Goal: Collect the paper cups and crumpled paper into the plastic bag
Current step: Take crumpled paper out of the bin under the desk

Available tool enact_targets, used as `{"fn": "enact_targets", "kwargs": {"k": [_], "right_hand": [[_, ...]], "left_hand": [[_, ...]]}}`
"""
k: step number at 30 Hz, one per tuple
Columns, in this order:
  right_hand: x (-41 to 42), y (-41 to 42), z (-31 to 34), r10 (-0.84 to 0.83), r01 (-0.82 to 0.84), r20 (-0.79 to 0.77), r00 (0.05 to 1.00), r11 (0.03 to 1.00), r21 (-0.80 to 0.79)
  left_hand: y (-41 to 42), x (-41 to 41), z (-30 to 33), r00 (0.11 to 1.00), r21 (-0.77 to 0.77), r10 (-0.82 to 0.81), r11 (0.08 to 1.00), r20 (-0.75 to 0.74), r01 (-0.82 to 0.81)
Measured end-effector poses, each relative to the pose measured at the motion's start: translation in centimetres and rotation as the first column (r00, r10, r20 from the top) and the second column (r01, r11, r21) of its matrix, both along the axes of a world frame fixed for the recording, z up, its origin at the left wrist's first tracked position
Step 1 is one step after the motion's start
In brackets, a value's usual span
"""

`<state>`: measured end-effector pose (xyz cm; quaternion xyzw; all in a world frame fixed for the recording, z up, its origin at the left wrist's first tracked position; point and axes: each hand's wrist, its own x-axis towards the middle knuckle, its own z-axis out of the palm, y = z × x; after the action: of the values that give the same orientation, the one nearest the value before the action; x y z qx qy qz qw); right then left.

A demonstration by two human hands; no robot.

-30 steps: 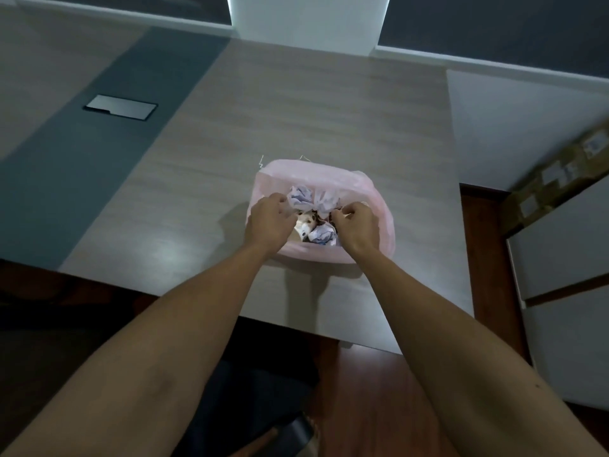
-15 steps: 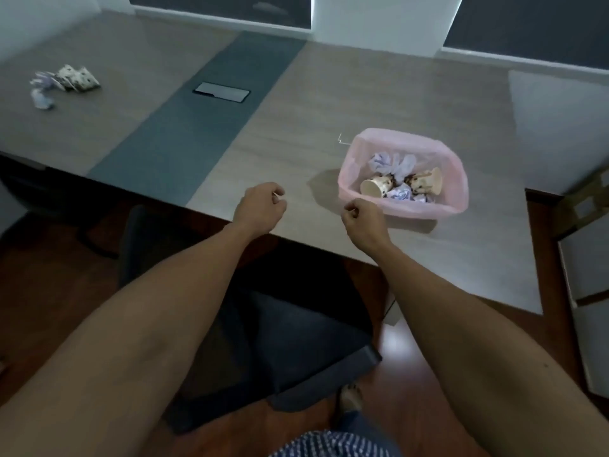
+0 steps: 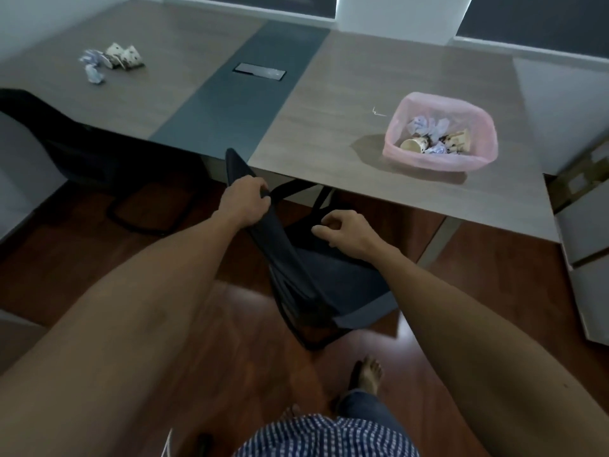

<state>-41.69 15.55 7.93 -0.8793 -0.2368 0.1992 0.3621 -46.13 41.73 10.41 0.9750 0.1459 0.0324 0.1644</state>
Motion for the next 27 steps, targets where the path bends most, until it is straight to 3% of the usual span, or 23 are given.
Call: {"fn": "enact_targets", "kwargs": {"k": [3, 8, 12, 16, 21, 27], "right_hand": [[-3.2, 1.7, 0.6, 0.124, -0.126, -0.064, 0.99, 0.991, -0.041], [-6.5, 3.6, 0.8, 0.241, -0.259, -0.15, 0.959, 0.958, -0.121], [-7.1, 3.6, 0.3, 0.327, -0.342, -0.1, 0.94, 0.916, -0.211], [-6.1, 3.6, 1.4, 0.4, -0.405, -0.07, 0.914, 0.886, -0.226], [-6.6, 3.7, 1.9, 0.448, -0.411, 0.068, 0.891, 0.863, -0.294], [-4.3, -0.4, 2.6, 0.45, -0.377, 0.099, 0.887, 0.832, -0.406]], "left_hand": [[1.6, -2.3, -0.7, 0.998, 0.069, 0.061, 0.996, 0.018, -0.062], [2.7, -3.4, -2.2, 0.984, -0.062, 0.177, 0.983, 0.028, -0.175], [2.2, -2.9, -2.6, 0.97, -0.168, 0.234, 0.961, 0.059, -0.222], [1.8, -1.9, -2.3, 0.942, -0.312, 0.334, 0.893, -0.022, -0.324], [0.8, -0.7, -1.2, 0.902, -0.37, 0.422, 0.827, -0.087, -0.423], [-2.0, 1.4, -0.8, 0.883, -0.409, 0.442, 0.784, -0.16, -0.466]]}}
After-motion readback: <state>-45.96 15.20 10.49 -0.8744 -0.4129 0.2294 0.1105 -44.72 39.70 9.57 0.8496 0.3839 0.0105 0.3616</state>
